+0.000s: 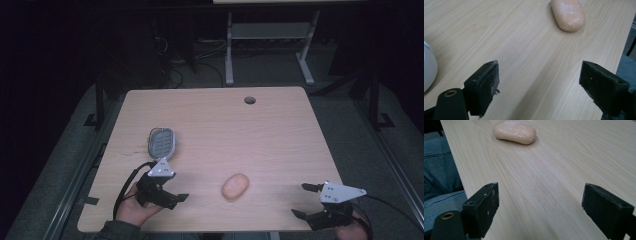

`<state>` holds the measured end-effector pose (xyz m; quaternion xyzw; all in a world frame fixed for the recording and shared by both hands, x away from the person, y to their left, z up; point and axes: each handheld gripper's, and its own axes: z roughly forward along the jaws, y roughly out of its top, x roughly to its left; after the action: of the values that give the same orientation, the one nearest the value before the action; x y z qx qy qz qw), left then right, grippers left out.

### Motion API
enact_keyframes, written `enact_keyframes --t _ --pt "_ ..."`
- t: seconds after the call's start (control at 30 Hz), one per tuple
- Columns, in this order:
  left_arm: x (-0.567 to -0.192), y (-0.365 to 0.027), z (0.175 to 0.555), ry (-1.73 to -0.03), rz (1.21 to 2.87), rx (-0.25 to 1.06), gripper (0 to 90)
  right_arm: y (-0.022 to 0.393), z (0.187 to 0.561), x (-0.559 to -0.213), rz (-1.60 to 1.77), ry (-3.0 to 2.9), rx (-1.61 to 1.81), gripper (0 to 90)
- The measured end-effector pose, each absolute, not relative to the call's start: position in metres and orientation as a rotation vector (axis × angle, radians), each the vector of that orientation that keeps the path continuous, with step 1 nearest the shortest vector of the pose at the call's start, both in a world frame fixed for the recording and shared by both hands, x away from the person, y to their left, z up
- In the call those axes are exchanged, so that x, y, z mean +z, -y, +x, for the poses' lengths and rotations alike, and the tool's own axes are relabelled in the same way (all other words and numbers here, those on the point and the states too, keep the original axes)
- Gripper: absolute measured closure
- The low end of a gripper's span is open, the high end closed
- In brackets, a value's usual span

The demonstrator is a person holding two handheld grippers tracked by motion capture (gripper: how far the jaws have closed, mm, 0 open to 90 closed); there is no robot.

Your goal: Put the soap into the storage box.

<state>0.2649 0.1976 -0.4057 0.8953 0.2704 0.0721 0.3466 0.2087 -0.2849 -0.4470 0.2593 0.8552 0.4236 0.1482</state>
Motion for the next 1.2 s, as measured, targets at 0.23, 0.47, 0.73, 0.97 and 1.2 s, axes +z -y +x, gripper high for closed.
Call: enact_keyframes --t 0.23,0.47,0.73,0.97,1.2 --pt "-0.400 -0.182 0.271 -0.673 2.340 0.170 15.7 0.285 0.209 -0.447 0.741 -2.461 1.222 13.8" --pt "-0.399 -0.167 0.275 -0.659 2.353 0.139 15.7 0.284 0.209 -0.447 0.739 -2.464 1.222 13.8" --pt "-0.399 -0.153 0.280 -0.645 2.369 0.120 15.7 0.284 0.209 -0.447 0.741 -2.463 1.224 13.8" --pt "-0.400 -0.142 0.282 -0.635 2.382 0.110 16.0 0.284 0.209 -0.446 0.739 -2.462 1.228 13.8" --pt "-0.402 -0.132 0.284 -0.622 2.394 0.091 16.0 0.284 0.209 -0.446 0.738 -2.459 1.233 13.8"
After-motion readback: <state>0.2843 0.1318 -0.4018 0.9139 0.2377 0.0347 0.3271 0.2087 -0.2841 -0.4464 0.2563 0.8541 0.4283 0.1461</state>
